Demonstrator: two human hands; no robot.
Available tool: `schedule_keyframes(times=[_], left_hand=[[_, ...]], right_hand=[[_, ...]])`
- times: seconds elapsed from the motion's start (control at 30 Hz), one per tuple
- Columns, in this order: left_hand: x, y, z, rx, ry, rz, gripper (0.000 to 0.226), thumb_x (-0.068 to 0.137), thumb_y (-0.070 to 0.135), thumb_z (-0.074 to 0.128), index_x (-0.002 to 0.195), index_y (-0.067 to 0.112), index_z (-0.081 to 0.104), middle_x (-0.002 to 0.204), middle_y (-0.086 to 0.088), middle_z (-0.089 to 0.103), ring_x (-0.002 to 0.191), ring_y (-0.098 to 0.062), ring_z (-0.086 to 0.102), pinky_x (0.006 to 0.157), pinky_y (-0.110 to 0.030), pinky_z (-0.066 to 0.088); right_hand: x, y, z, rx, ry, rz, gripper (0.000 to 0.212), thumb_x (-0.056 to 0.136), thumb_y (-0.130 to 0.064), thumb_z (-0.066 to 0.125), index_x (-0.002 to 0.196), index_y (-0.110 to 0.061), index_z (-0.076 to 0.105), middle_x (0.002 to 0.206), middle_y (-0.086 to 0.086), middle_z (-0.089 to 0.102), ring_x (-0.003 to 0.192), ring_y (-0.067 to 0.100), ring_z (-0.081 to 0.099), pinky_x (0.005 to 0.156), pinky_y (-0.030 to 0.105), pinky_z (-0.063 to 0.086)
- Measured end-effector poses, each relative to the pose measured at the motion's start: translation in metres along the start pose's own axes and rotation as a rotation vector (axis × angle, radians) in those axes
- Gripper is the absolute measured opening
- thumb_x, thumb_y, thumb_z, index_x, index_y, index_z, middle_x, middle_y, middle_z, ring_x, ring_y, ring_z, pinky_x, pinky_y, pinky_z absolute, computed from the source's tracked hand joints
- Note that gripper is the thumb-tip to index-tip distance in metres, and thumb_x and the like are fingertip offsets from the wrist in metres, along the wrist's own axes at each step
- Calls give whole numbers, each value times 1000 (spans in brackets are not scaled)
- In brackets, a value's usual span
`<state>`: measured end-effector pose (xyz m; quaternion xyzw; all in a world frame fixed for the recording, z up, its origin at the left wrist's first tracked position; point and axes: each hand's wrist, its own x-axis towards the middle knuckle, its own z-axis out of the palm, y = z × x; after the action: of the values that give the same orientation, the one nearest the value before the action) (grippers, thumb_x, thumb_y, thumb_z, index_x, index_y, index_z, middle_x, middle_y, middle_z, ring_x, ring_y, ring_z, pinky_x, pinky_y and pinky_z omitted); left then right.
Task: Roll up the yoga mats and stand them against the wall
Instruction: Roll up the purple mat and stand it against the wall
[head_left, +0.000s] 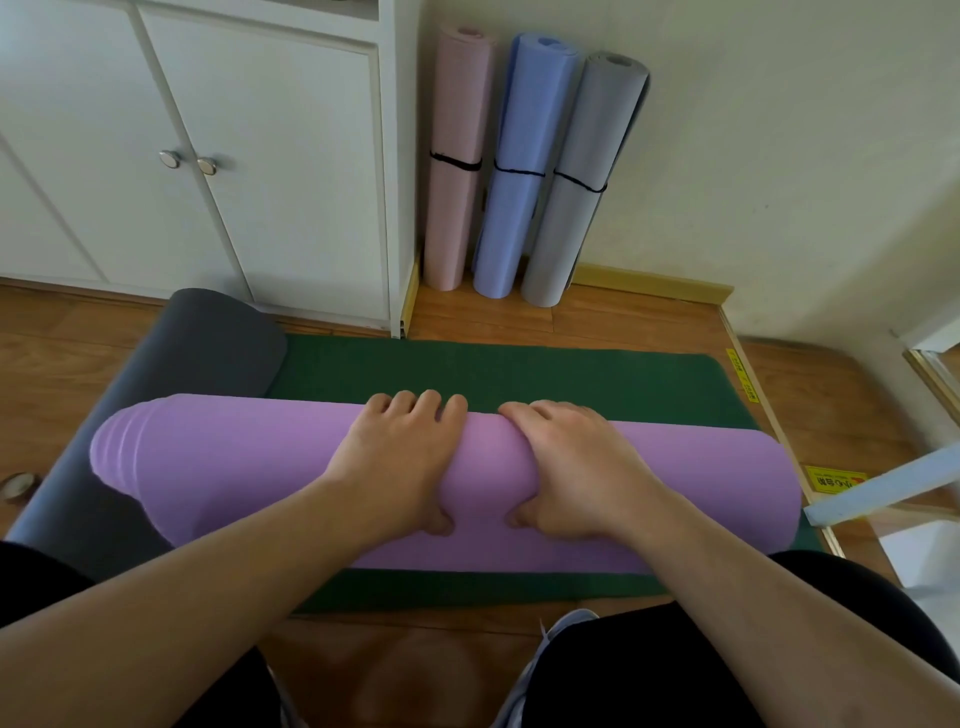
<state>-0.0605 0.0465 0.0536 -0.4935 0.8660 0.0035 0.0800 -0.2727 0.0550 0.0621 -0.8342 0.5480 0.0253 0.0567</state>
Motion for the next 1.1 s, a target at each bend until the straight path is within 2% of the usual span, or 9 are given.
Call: schedule_keyframes(times=[0.1,0.2,0.37,0.53,0.67,0.77,0.83,0.97,1.1], left_hand=[[2,2,2,-20,1,-6,87,67,63,79,133,22,41,128,1,56,113,-25,56,100,-42,47],[4,-9,-6,-101,-15,18,80,64,66,76,127,26,46,119,6,59,106,-21,58,94,-41,49],[5,-17,-10,-149,-44,13,88,58,72,76,129,32,46,120,11,60,105,-18,58,96,-39,48],[1,-7,4,-17,-25,33,125,56,81,79,154,22,27,144,0,48,129,-26,50,113,-46,40],[6,-4,6,-21,11,31,101,65,66,81,144,23,36,136,1,54,119,-24,55,104,-44,45],[9,-13,-4,-98,3,33,91,60,68,78,134,28,44,124,7,59,109,-20,58,96,-43,48],[9,-18,-7,-135,-27,19,89,55,72,76,128,31,47,117,9,61,102,-18,60,90,-41,49],[5,-18,-4,-180,-45,29,97,53,77,74,134,33,45,124,12,58,108,-17,58,97,-40,48],[4,-14,3,-53,-26,53,125,55,78,81,154,23,28,145,2,45,130,-24,49,112,-44,41]], right_hand=[[-2,-2,4,2,-26,-14,112,68,-62,87,159,-27,31,148,-2,51,136,24,48,117,38,39],[-3,-6,13,-101,-62,-20,136,65,-66,88,166,-20,10,157,5,34,146,30,34,126,42,27],[0,-8,12,-90,7,-21,113,63,-60,88,154,-23,31,142,2,49,129,28,51,113,43,42],[0,-4,7,-60,19,-6,103,64,-58,83,150,-27,38,139,-2,56,125,25,56,107,41,46],[-3,-6,9,-39,2,-3,112,67,-60,84,157,-25,29,146,0,47,131,25,50,113,39,41],[-4,-8,11,-103,5,-16,129,63,-61,88,162,-19,17,149,6,36,138,30,41,122,42,34],[-3,-9,12,-138,-14,-10,129,61,-63,90,160,-20,20,147,6,40,135,31,44,120,43,36],[0,-7,8,-118,10,-16,107,62,-59,86,150,-25,36,138,1,51,124,27,54,109,42,44],[1,-1,4,-76,-3,19,107,62,-63,86,150,-28,36,139,-3,55,125,24,55,107,41,45]])
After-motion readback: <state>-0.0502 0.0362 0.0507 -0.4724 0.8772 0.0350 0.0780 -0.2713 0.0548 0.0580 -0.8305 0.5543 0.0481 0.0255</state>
